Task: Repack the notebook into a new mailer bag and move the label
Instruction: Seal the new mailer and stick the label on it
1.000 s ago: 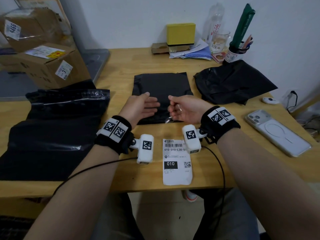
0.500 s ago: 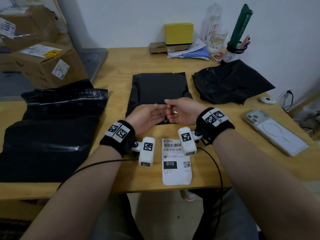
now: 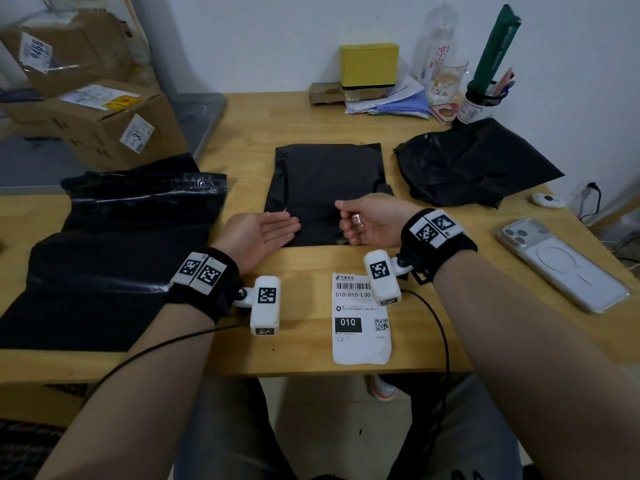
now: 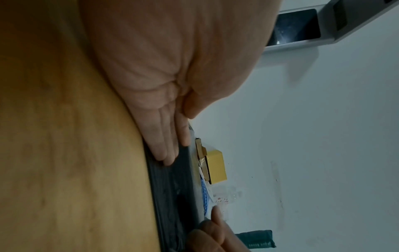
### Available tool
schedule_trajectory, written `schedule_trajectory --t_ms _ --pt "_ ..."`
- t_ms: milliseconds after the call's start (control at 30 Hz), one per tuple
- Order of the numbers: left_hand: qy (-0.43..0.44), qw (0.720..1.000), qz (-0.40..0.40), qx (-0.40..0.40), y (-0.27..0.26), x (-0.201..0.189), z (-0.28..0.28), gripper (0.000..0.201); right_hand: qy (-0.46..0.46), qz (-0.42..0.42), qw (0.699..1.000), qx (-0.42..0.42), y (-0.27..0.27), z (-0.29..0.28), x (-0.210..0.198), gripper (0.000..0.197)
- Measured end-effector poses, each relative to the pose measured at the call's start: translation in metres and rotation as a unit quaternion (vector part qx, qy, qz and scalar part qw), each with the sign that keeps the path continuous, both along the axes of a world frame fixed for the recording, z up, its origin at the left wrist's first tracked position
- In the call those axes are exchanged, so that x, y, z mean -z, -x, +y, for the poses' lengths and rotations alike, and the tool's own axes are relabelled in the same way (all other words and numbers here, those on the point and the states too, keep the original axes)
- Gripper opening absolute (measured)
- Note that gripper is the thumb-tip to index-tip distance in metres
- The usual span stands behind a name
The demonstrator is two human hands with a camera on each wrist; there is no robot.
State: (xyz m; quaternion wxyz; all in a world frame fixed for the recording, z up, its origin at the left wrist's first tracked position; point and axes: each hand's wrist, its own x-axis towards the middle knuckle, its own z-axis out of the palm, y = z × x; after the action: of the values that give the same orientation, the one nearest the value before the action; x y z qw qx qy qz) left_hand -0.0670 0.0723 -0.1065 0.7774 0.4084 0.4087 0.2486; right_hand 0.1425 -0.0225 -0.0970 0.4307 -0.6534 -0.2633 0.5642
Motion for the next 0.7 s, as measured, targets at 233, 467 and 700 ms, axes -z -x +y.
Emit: schedule_trajectory --t_ms 233,467,700 --pt "-0.028 0.998 0.039 -0.030 0.006 -0.006 0.002 0.028 -0.004 0.009 1.000 0.000 -0.002 -0.004 0.001 0.033" --pt "-0.147 0.976 0.130 -0.091 0.003 -0.012 0.005 0.031 -0.005 0.014 1.000 -0.009 -0.005 -0.009 0.000 0.032" --pt "-0.110 0.993 0.036 -0.030 -0.002 -0.028 -0.003 0.028 -0.080 0.114 0.986 0.090 -0.031 -0.022 -0.016 0.031"
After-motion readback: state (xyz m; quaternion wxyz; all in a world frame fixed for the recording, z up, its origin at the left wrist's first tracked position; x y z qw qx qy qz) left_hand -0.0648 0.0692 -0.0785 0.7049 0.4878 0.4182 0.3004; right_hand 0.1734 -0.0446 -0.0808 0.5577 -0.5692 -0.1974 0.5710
